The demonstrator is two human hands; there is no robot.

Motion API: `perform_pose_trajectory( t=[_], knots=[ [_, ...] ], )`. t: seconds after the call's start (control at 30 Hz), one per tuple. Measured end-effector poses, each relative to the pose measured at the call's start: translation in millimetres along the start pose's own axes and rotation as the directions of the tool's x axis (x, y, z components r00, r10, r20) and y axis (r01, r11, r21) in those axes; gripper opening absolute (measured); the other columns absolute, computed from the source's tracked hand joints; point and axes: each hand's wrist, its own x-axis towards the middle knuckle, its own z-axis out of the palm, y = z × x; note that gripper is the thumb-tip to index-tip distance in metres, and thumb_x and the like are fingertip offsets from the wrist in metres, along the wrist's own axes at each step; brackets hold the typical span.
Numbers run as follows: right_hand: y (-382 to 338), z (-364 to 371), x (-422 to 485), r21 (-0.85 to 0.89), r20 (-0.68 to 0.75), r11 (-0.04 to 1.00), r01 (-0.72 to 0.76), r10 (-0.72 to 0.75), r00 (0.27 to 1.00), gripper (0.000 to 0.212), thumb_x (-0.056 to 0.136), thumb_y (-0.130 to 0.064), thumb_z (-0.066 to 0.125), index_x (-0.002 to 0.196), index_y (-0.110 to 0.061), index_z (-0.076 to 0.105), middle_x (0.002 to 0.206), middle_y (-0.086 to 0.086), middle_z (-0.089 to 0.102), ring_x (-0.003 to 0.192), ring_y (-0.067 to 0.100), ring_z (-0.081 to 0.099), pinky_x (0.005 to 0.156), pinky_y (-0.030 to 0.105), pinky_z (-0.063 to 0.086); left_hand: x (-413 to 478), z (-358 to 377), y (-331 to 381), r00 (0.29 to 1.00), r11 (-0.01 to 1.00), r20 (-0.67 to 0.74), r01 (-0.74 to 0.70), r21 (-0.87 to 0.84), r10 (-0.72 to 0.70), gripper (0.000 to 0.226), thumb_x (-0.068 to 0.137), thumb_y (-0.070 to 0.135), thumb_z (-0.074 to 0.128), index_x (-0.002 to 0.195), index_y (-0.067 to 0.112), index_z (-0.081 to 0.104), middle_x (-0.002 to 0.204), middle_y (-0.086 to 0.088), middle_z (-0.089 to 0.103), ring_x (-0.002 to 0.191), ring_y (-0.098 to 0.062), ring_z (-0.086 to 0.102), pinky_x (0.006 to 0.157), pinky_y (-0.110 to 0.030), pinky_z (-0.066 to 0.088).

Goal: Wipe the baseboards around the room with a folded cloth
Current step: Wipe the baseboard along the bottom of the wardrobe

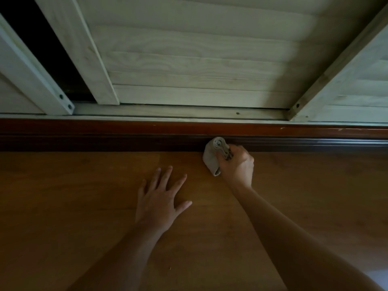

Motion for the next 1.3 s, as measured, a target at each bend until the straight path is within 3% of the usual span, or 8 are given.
perform_pose_trajectory(
  t=[0.1,0.23,0.37,0.47,0.67,0.9,1.17,1.3],
  knots=[
    [-23.3,13.3,-4.8,0.020,0.042,0.998,0.068,-0.068,0.997,0.019,0.089,-0.025,0.072,0.096,-0.008,0.072,0.093,0.008,0.067,0.077,0.024,0.066,0.063,0.036,0.056,-1.9,6.8,-6.8,0.997,0.999,-0.081,-0.015,-0.030,0.012,0.082,0.082,0.085,0.006,0.156,0.051,0.008,0.170,0.005,-0.002,0.156,-0.024,-0.001,0.122,-0.052,0.011],
    [-53.1,28.0,-10.8,0.027,0.120,0.997,0.076,-0.079,0.990,0.023,0.088,-0.025,0.071,0.103,-0.008,0.069,0.101,0.008,0.066,0.087,0.028,0.067,0.068,0.038,0.057,-4.3,13.3,-8.4,0.988,0.999,-0.157,-0.014,-0.044,0.007,0.077,0.088,0.079,0.022,0.151,0.039,0.040,0.163,-0.002,0.033,0.148,-0.029,0.032,0.115,-0.054,0.031],
    [-48.3,23.7,-8.7,-0.001,0.110,1.000,0.017,-0.017,0.994,0.024,0.088,-0.027,0.071,0.104,-0.010,0.067,0.103,0.006,0.065,0.089,0.029,0.066,0.070,0.039,0.056,2.3,15.6,-1.5,0.972,0.998,-0.234,0.017,-0.067,-0.032,0.063,0.093,0.068,0.040,0.143,0.033,0.053,0.155,-0.004,0.043,0.139,-0.030,0.040,0.111,-0.054,0.034],
    [-29.3,9.4,-3.7,-0.031,0.072,0.999,-0.011,0.013,0.997,0.021,0.088,-0.027,0.072,0.102,-0.011,0.068,0.099,0.006,0.065,0.087,0.029,0.066,0.067,0.033,0.049,8.0,17.7,7.3,0.962,0.999,-0.274,0.001,-0.047,-0.014,0.059,0.096,0.065,0.037,0.140,0.029,0.056,0.151,-0.004,0.047,0.135,-0.029,0.043,0.109,-0.053,0.036],
    [23.1,-33.5,10.4,-0.063,0.007,0.993,-0.101,0.102,0.995,0.016,0.086,-0.023,0.072,0.094,-0.010,0.069,0.090,0.006,0.064,0.081,0.028,0.064,0.067,0.035,0.051,19.0,13.1,30.5,0.973,0.998,-0.223,-0.063,-0.031,0.054,0.068,0.093,0.070,0.025,0.144,0.033,0.050,0.154,0.001,0.041,0.139,-0.025,0.040,0.111,-0.053,0.036],
    [57.0,-59.1,24.5,-0.048,0.076,0.997,0.053,-0.049,0.996,0.021,0.089,-0.028,0.068,0.096,-0.008,0.065,0.090,0.004,0.059,0.076,0.023,0.060,0.062,0.033,0.047,15.3,-5.8,81.3,0.987,0.994,-0.159,-0.044,-0.095,0.029,0.066,0.095,0.065,0.043,0.152,0.034,0.040,0.161,0.007,0.031,0.143,-0.021,0.036,0.110,-0.044,0.037],
    [72.5,-55.1,27.9,0.072,0.079,0.992,0.106,-0.111,0.991,0.020,0.086,-0.023,0.073,0.094,-0.005,0.066,0.091,0.008,0.064,0.075,0.027,0.065,0.060,0.028,0.047,14.5,2.5,119.5,0.993,0.993,0.022,0.113,-0.020,-0.112,0.077,0.091,0.077,0.031,0.158,0.047,0.006,0.169,0.011,-0.009,0.155,-0.020,-0.001,0.122,-0.053,0.017],
    [110.3,-71.2,35.6,0.023,-0.067,1.000,0.021,-0.019,0.998,0.018,0.082,-0.019,0.076,0.089,-0.004,0.068,0.083,0.009,0.065,0.070,0.025,0.063,0.061,0.024,0.040,22.1,11.5,132.2,0.993,0.992,0.008,0.121,-0.026,-0.121,0.083,0.087,0.080,0.027,0.158,0.045,0.004,0.169,0.009,-0.011,0.155,-0.021,-0.011,0.122,-0.059,0.009]
  ],
)
